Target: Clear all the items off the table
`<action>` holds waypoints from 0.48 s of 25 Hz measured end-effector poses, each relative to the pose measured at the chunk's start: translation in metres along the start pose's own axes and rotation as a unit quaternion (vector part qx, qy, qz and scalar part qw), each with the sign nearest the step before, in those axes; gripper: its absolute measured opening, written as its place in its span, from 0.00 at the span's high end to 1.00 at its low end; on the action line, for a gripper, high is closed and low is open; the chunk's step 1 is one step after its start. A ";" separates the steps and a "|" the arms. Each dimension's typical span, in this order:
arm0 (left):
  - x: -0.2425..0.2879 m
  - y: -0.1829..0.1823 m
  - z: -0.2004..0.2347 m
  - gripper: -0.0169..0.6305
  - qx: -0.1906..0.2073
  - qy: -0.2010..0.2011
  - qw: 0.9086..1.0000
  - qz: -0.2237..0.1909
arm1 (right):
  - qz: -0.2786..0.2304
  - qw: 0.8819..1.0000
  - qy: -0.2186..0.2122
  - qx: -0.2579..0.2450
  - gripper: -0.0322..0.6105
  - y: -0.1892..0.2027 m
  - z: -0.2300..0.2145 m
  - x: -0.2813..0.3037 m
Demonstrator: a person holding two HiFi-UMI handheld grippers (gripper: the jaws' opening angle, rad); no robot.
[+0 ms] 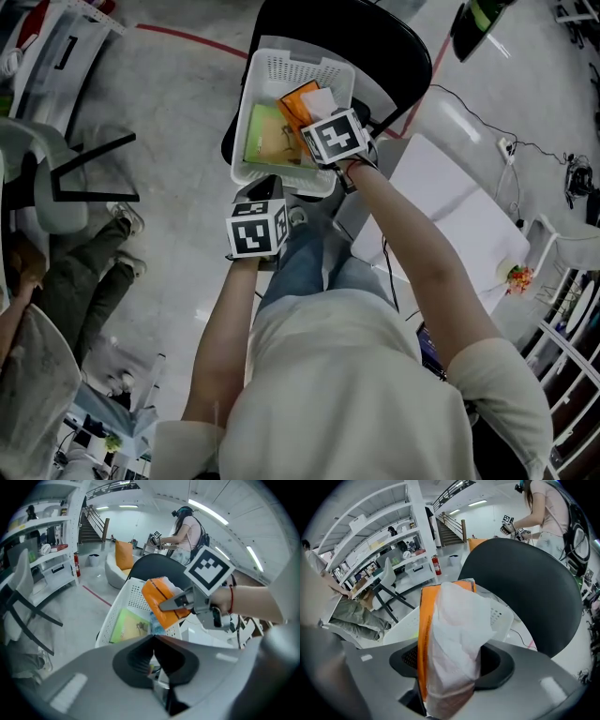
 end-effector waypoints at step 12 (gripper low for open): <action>0.010 0.003 0.017 0.96 -0.006 -0.002 1.000 0.012 | 0.025 0.999 0.002 -0.028 0.50 -0.020 -0.009 0.043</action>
Point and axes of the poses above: the fingertips, and each gripper's own axes: x forward along the fingers, z to its left, y out of its underside, the point moved 2 cm from there along -x, backward along the fingers, and after that the axes turned 7 degrees about -z, right-handed, at the moved point
